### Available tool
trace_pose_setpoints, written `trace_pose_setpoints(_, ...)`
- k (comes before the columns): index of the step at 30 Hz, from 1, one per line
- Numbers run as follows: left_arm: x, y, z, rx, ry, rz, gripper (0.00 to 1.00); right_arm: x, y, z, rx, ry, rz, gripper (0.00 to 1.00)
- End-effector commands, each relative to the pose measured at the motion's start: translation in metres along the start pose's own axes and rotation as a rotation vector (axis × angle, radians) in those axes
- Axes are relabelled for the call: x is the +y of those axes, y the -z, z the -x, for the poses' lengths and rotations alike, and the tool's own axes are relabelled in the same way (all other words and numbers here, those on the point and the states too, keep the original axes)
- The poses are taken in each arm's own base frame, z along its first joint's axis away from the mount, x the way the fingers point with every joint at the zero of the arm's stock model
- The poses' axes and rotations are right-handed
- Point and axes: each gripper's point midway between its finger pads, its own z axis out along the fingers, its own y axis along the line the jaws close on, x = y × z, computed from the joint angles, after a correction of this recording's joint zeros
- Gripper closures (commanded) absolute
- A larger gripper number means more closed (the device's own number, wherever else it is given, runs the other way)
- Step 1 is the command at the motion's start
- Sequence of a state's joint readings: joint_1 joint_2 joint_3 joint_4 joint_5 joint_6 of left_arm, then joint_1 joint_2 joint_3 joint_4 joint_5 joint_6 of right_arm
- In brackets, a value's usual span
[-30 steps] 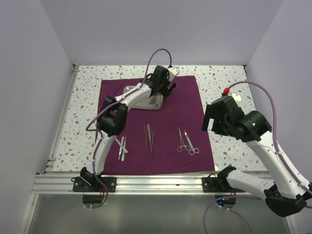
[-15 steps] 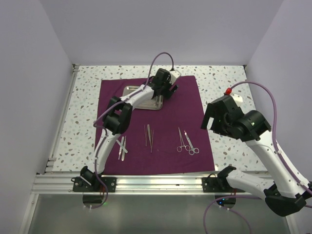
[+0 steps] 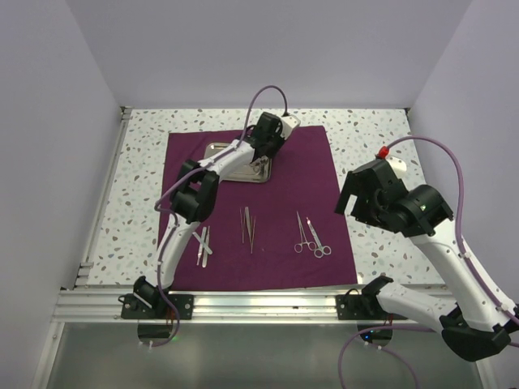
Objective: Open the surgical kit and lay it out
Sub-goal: Pick up the medical item from the container.
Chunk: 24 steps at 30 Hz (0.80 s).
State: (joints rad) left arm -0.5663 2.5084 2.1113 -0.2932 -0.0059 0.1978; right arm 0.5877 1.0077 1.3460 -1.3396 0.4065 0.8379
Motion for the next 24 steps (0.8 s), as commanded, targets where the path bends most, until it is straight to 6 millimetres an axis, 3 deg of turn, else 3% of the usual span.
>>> trace_pose_setpoints(1,0.016,0.000,0.004,-0.022,0.020,0.007,1.00,-0.026,0.005,-0.011,0.041,0.035,-0.103,0.02)
trace_pose_setpoints(4,0.023,0.004,0.007,-0.038,0.043,0.027,1.00,-0.024,0.003,-0.009,0.039,0.046,-0.099,0.02)
trace_pose_setpoints(15,0.058,0.062,0.079,-0.215,0.307,0.053,1.00,-0.004,-0.001,0.007,0.009,0.100,-0.055,0.02)
trace_pose_setpoints(22,0.061,0.111,0.121,-0.276,0.473,0.024,1.00,0.012,-0.010,0.017,-0.022,0.149,-0.008,0.01)
trace_pose_setpoints(24,0.055,0.121,0.122,-0.271,0.515,-0.001,1.00,0.020,-0.014,0.020,-0.026,0.169,0.020,0.02)
